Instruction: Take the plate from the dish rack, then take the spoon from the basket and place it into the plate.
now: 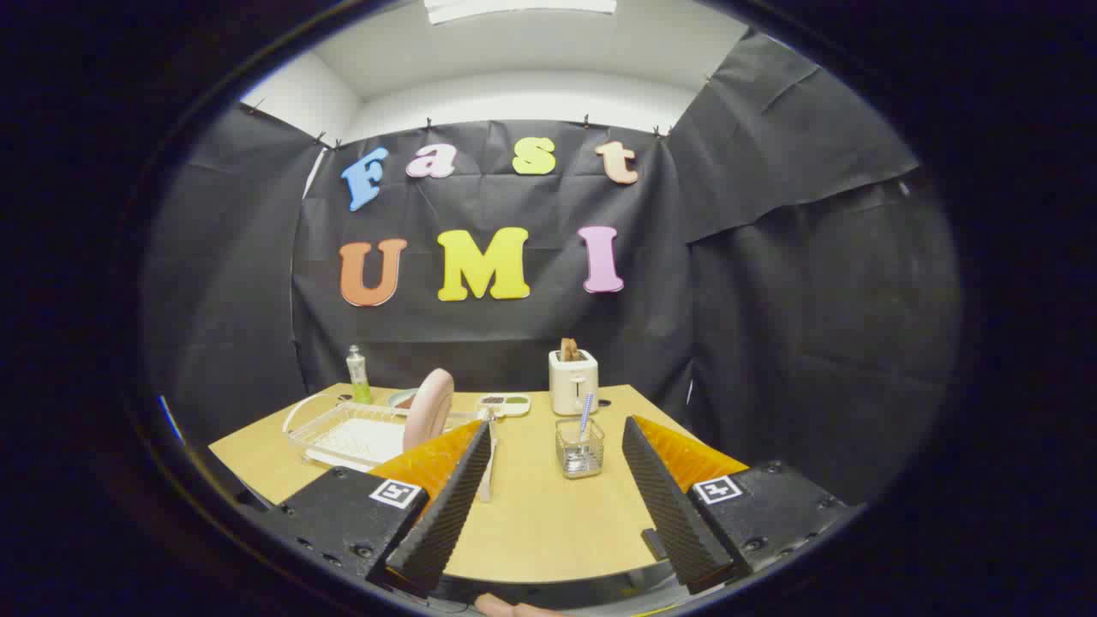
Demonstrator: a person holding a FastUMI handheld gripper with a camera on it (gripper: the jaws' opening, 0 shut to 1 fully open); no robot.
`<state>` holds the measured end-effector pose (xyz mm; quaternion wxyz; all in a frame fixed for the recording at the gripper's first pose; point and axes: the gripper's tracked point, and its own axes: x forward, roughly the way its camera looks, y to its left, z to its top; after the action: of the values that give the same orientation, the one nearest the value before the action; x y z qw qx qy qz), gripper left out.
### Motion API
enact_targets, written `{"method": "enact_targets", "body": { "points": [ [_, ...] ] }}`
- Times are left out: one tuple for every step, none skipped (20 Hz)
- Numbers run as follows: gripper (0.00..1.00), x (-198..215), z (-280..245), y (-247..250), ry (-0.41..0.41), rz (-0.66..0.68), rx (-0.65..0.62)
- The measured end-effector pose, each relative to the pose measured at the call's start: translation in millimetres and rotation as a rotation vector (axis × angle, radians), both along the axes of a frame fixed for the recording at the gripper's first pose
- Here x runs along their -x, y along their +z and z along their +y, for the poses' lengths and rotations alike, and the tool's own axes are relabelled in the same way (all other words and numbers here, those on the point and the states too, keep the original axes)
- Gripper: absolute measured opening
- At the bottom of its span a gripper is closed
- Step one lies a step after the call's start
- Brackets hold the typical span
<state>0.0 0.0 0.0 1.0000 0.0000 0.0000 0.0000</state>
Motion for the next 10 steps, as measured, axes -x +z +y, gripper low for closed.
{"method": "enact_targets", "body": {
  "points": [
    [1.00,-0.3,1.2,0.0,0.003,0.002,0.001],
    [1.00,-1.4,2.1,-1.8,0.006,0.004,0.002],
    [1.00,-1.5,1.9,-3.2,0.007,0.006,0.003],
    [1.00,-1.1,2.4,-2.8,0.009,0.007,0.004],
    [1.00,-0.5,2.9,-2.3,0.012,0.008,0.004],
    [1.00,-1.3,4.2,-3.2,0.014,0.010,0.005],
    [1.00,-1.1,4.7,-4.8,0.016,0.011,0.007],
    [1.00,-0.9,5.1,-4.4,0.018,0.011,0.008],
    [1.00,-0.5,5.3,-4.3,0.019,0.010,0.008],
    [1.00,-0.8,6.0,-5.4,0.021,0.010,0.008]
  ]
}}
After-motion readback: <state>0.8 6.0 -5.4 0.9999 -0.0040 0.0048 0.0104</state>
